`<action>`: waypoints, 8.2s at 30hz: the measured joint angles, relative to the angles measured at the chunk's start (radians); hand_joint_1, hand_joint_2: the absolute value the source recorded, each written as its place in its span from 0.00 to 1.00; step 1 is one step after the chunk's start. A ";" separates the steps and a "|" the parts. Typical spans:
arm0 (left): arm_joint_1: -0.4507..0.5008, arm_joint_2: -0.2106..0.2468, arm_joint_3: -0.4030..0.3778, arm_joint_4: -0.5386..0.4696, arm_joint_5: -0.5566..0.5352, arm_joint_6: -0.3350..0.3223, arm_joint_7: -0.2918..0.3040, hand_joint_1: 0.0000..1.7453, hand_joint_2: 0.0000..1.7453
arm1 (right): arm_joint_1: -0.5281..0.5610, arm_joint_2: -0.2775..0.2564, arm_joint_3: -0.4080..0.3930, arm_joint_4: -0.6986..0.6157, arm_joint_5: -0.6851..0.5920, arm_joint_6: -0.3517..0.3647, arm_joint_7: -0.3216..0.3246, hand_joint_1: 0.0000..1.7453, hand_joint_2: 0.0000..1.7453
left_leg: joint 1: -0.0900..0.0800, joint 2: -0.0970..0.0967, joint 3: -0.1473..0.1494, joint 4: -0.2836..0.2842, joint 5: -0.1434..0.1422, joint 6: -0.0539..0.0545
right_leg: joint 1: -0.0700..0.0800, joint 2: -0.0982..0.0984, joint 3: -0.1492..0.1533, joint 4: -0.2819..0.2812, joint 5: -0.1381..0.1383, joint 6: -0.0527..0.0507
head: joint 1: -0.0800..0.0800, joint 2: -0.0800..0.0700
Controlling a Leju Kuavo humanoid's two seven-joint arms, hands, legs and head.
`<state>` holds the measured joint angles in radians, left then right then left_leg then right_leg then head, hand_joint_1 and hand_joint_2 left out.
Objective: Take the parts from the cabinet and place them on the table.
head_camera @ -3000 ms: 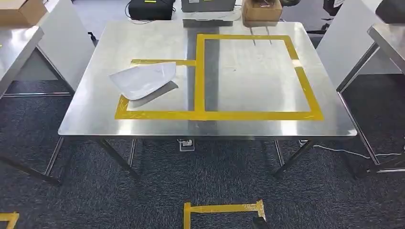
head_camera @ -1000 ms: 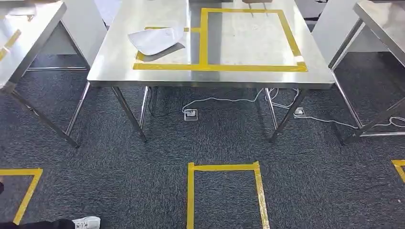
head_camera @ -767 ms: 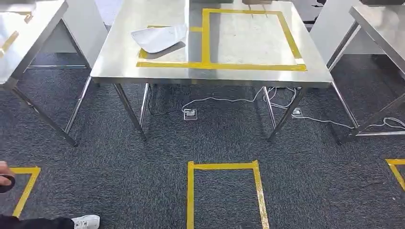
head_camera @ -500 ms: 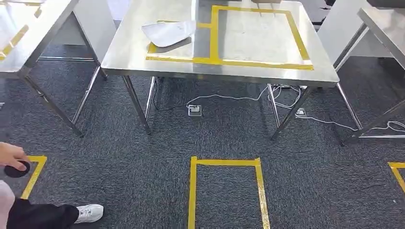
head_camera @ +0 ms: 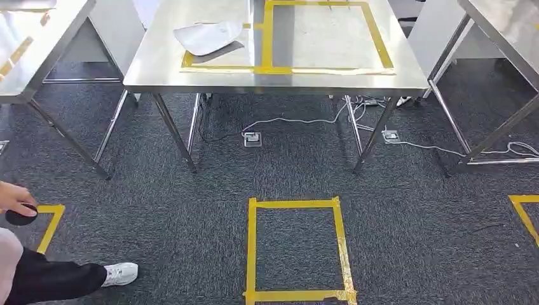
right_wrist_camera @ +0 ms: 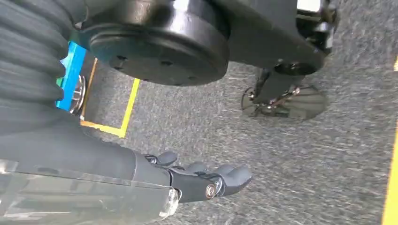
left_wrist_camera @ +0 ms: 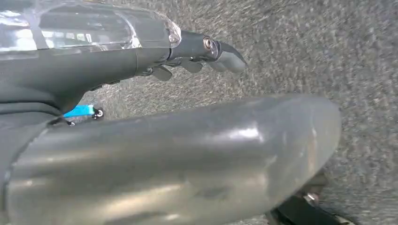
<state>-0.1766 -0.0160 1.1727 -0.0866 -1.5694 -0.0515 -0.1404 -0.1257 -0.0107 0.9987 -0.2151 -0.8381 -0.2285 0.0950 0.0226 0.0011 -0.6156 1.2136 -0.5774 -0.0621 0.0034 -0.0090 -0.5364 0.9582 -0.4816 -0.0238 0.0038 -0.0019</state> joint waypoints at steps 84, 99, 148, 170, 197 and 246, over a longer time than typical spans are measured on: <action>-0.002 -0.035 -0.004 0.000 0.000 -0.010 0.003 0.00 0.00 | 0.007 -0.016 -0.004 0.003 -0.032 -0.027 -0.079 0.00 0.00 | -0.026 -0.006 0.082 -0.159 -0.008 0.049 | 0.003 -0.018 -0.001 0.018 0.001 -0.004 | 0.033 0.000; 0.009 -0.032 -0.008 0.000 0.000 -0.012 0.012 0.00 0.00 | 0.006 -0.009 -0.004 0.003 -0.036 -0.027 -0.074 0.00 0.00 | 0.014 -0.034 0.069 -0.171 0.037 0.050 | -0.023 0.052 -0.053 0.103 -0.039 0.064 | 0.002 0.000; 0.010 -0.037 -0.011 0.000 0.000 -0.012 0.012 0.00 0.00 | -0.001 -0.009 -0.005 0.003 -0.042 -0.028 -0.074 0.00 0.00 | -0.005 -0.014 -0.033 0.061 -0.108 0.025 | 0.009 0.011 -0.021 0.039 -0.009 -0.014 | 0.012 0.000; 0.005 -0.033 -0.017 0.000 0.000 -0.012 0.012 0.00 0.00 | 0.004 -0.007 -0.006 0.002 -0.052 -0.026 -0.074 0.00 0.00 | -0.013 0.093 0.094 -0.183 0.010 0.049 | 0.011 -0.059 -0.046 0.078 -0.015 0.023 | 0.039 0.000; 0.012 -0.029 -0.018 0.000 0.000 -0.015 0.019 0.00 0.00 | 0.010 0.000 -0.009 0.003 -0.056 -0.023 -0.072 0.00 0.00 | -0.007 0.071 0.079 -0.179 0.020 0.059 | -0.010 0.010 -0.157 0.293 -0.086 0.044 | 0.030 0.000; 0.013 -0.033 -0.033 0.000 0.000 -0.021 0.027 0.00 0.00 | 0.001 0.000 -0.011 0.004 -0.062 -0.020 -0.071 0.00 0.00 | 0.018 -0.114 0.026 -0.156 0.050 0.012 | -0.002 0.099 -0.005 0.070 -0.056 0.020 | -0.016 0.000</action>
<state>-0.1634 -0.0492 1.1395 -0.0870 -1.5694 -0.0725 -0.1129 -0.1247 -0.0111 0.9880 -0.2113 -0.9003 -0.2487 0.0244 0.0411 -0.1132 -0.5892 1.0571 -0.5272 -0.0505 0.0011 0.0897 -0.5414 1.0277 -0.5374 -0.0037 -0.0119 -0.0019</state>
